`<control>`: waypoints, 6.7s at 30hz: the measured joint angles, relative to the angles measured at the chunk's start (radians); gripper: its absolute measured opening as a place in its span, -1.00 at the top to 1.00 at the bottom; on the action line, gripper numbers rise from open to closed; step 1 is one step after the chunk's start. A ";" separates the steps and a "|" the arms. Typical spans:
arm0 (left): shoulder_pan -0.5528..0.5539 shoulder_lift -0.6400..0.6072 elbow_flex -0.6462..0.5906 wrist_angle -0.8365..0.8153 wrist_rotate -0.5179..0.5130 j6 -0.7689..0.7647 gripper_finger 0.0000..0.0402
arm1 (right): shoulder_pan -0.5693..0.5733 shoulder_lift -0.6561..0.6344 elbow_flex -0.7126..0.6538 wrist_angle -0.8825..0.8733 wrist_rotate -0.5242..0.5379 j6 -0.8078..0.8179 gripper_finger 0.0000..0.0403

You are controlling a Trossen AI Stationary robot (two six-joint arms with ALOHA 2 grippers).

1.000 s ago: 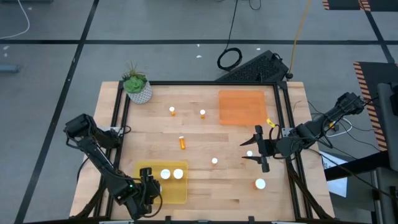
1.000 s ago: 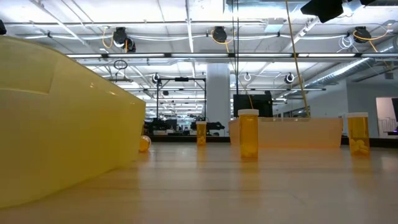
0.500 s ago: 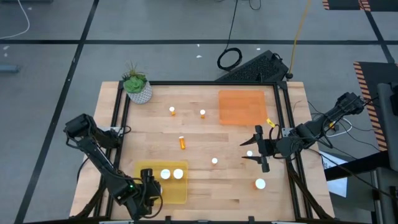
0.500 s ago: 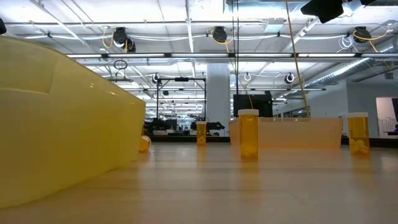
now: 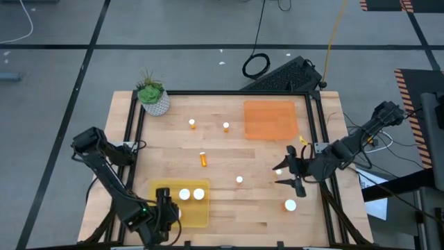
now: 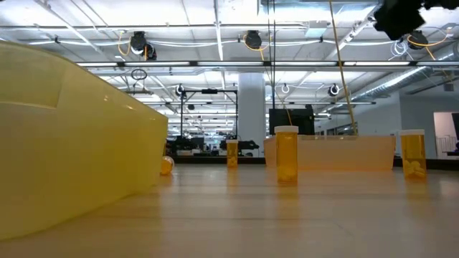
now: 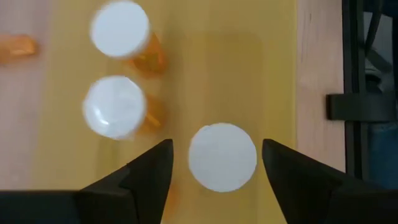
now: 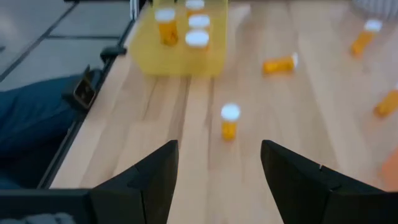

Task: Pick and place medicine bottles into bin by pill shape (circle, oval)
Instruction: Put the large pill bottle into the yellow bin

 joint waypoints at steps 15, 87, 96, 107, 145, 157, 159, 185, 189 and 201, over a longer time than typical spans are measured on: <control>0.050 0.000 0.132 -0.107 -0.213 0.069 -0.01 | 0.313 0.005 0.000 -0.306 0.019 0.444 -0.10; 0.203 0.000 0.131 0.143 -0.228 0.366 0.03 | 0.336 0.388 0.000 0.068 0.087 0.325 -0.10; 0.201 0.000 0.131 0.153 -0.228 0.367 0.03 | 0.510 0.307 -0.167 0.040 0.206 0.525 -0.10; 0.209 0.000 0.131 0.154 -0.228 0.367 0.03 | 0.503 0.317 -0.472 0.553 0.179 0.473 -0.10; 0.208 0.000 0.131 0.197 -0.228 0.417 0.03 | 0.399 0.801 -0.467 1.158 0.207 0.208 0.02; 0.208 0.000 0.131 0.197 -0.228 0.417 0.03 | 0.364 0.808 -0.447 1.163 0.185 0.172 -0.25; 0.209 0.000 0.131 0.197 -0.228 0.417 0.03 | 0.358 0.808 -0.447 1.171 0.179 0.162 -0.22; 0.269 -0.001 0.131 0.398 -0.225 0.568 0.02 | 0.193 0.839 -0.322 1.307 0.042 0.049 0.10; 0.301 -0.001 0.131 0.502 -0.121 0.679 -0.06 | 0.116 0.817 -0.206 1.146 -0.012 0.017 0.09; 0.391 0.007 0.131 0.544 -0.070 0.742 -0.92 | -0.056 0.814 0.069 0.732 -0.002 -0.015 0.09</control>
